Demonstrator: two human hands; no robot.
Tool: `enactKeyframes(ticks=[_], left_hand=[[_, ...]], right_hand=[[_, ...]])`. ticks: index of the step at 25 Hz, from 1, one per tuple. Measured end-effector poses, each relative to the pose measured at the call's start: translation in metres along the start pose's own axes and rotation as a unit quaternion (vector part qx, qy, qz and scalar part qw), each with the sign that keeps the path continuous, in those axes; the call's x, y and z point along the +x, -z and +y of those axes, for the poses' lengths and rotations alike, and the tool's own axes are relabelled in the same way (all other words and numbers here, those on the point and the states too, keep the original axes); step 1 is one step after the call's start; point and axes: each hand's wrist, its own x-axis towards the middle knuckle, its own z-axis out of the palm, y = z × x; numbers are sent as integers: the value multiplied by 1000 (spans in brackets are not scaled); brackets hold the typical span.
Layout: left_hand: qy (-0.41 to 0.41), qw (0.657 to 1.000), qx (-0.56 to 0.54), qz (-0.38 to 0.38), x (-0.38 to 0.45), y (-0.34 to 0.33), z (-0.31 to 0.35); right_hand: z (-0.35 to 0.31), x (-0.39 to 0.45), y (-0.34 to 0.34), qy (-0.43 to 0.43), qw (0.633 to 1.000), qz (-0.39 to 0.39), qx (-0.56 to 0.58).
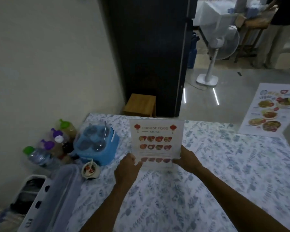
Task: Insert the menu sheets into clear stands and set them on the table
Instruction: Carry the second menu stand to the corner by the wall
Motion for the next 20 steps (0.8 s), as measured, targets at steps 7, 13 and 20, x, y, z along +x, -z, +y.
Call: enactKeyframes(ticks=[7, 13, 20], left_hand=[[11, 995, -77, -65, 39, -18, 9], [-6, 998, -54, -43, 55, -10, 24], [-76, 995, -53, -37, 133, 35, 59]], right_hand=[[27, -4, -3, -9, 999, 13, -28], [23, 16, 11, 20, 999, 23, -42], [-24, 54, 38, 37, 995, 83, -32]])
